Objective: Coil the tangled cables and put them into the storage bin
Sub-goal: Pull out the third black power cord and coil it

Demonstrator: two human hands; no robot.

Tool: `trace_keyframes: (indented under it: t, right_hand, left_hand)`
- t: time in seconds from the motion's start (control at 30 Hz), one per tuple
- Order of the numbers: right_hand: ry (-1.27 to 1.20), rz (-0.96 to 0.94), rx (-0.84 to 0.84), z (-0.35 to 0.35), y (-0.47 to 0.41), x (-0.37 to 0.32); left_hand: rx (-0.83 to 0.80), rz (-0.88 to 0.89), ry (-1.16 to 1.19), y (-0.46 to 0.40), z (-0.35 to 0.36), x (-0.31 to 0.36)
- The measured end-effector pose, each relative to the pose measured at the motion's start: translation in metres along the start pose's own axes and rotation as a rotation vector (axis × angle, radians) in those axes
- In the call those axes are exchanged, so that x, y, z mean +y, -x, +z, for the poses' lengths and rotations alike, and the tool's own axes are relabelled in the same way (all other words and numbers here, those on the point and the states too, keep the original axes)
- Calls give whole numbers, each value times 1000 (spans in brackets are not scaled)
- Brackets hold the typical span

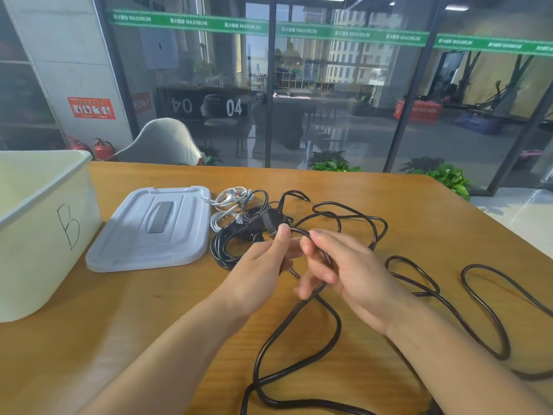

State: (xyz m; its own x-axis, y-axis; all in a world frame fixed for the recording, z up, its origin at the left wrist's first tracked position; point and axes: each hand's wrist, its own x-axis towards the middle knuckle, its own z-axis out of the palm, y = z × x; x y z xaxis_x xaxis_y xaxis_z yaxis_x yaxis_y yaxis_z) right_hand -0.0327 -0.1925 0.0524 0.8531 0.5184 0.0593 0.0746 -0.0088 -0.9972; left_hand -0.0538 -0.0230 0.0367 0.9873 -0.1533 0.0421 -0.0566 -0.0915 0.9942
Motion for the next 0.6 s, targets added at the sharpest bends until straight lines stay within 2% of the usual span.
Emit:
trace_keyframes:
  t: [0.1,0.27,0.4,0.6]
  right_hand:
    - [-16,34,-9,9,0,6]
    - [14,74,-60,24,1,13]
    - [-17,88,-108,33,1,15]
    - [-259,222,-334,35,3,13]
  left_hand:
    - [-45,24,46,1,1,-1]
    - [57,10,169,-2,1,-4]
    - [71,30,240,0,-2,1]
    - [100,65,623,0,-4,13]
